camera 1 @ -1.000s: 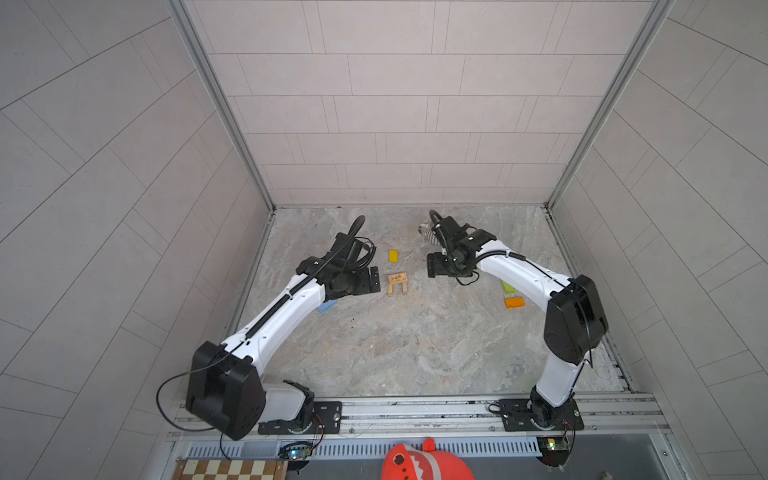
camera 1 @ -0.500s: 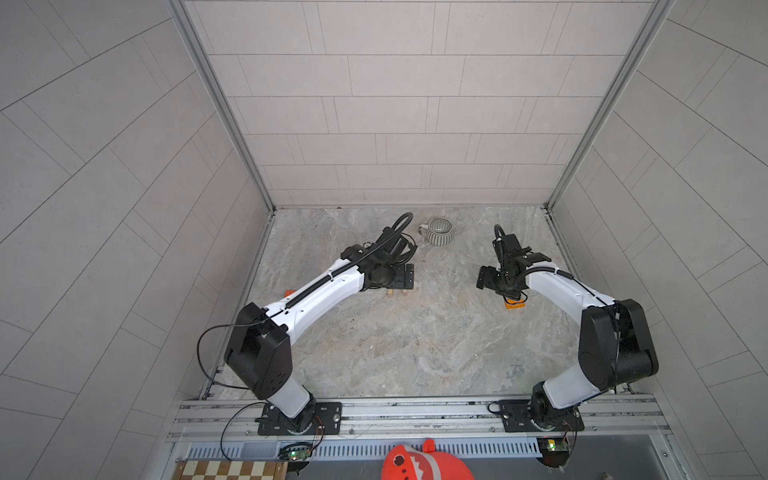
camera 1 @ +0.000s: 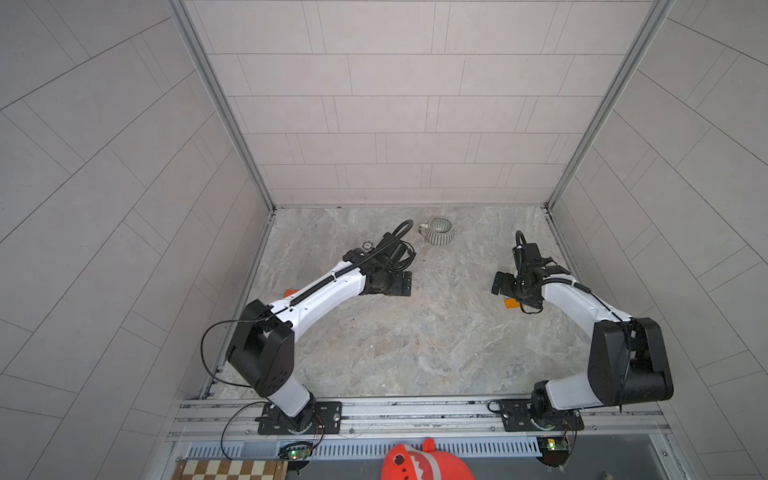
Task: Build the wood block tower
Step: 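Lower right gripper and close it on the orange block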
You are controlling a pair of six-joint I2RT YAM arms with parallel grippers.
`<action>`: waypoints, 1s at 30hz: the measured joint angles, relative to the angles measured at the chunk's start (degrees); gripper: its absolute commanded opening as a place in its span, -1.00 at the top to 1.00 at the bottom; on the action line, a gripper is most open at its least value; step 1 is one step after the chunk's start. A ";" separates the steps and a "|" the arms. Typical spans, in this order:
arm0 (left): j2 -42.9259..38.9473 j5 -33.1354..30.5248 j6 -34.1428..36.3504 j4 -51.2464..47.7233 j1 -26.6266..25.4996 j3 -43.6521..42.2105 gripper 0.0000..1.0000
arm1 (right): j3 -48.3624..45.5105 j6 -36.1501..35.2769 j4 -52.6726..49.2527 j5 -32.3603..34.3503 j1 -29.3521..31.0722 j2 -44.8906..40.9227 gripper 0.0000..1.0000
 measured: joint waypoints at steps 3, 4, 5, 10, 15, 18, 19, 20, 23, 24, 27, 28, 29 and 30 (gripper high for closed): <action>-0.37 0.90 0.00 0.46 0.00 -0.42 -1.00 | -1.11 -1.07 0.98 -0.52 -2.34 0.00 -0.99; -0.48 1.09 0.00 0.55 0.00 -0.50 -1.00 | -1.40 -1.42 1.25 -1.01 -3.26 0.00 -0.99; -0.66 1.31 0.00 0.68 0.00 -0.59 -1.00 | -1.62 -1.68 1.64 -1.60 -4.17 0.09 -0.99; -1.55 2.03 0.00 1.16 0.00 -1.27 -1.00 | -1.51 -3.06 3.28 -3.61 -6.43 2.01 -0.92; -1.75 2.69 -0.02 1.27 0.15 -1.73 -1.00 | -1.46 -4.07 4.42 -6.23 -6.62 5.25 -0.87; -1.77 2.99 0.00 1.38 0.33 -1.73 -1.00 | -1.46 -4.55 4.98 -7.50 -6.62 6.75 -0.86; -1.77 3.06 0.00 1.40 0.44 -1.73 -1.00 | -1.46 -4.61 5.09 -7.87 -6.62 7.06 -0.86; -1.77 3.19 0.00 1.40 0.55 -1.73 -1.00 | -1.46 -4.72 5.25 -8.28 -6.62 7.30 -0.85; -1.86 3.39 0.00 1.42 0.59 -1.75 -1.00 | -1.46 -5.01 5.57 -9.31 -6.62 7.37 -0.83; -1.92 3.43 0.00 1.42 0.61 -1.75 -1.00 | -1.49 -5.09 5.73 -9.62 -6.62 7.37 -0.82; -1.99 3.61 0.00 1.44 0.61 -1.77 -1.00 | -1.49 -5.29 5.75 -10.34 -6.62 7.37 -0.78; -1.99 3.61 0.00 1.44 0.61 -1.77 -1.00 | -1.49 -5.42 5.73 -10.54 -6.60 7.37 -0.77; -1.99 3.63 0.00 1.44 0.61 -1.79 -1.00 | -1.49 -5.46 5.73 -10.73 -6.56 7.37 -0.76; -2.01 3.65 -0.02 1.44 0.63 -1.79 -1.00 | -1.49 -5.53 5.73 -10.84 -6.38 7.37 -0.75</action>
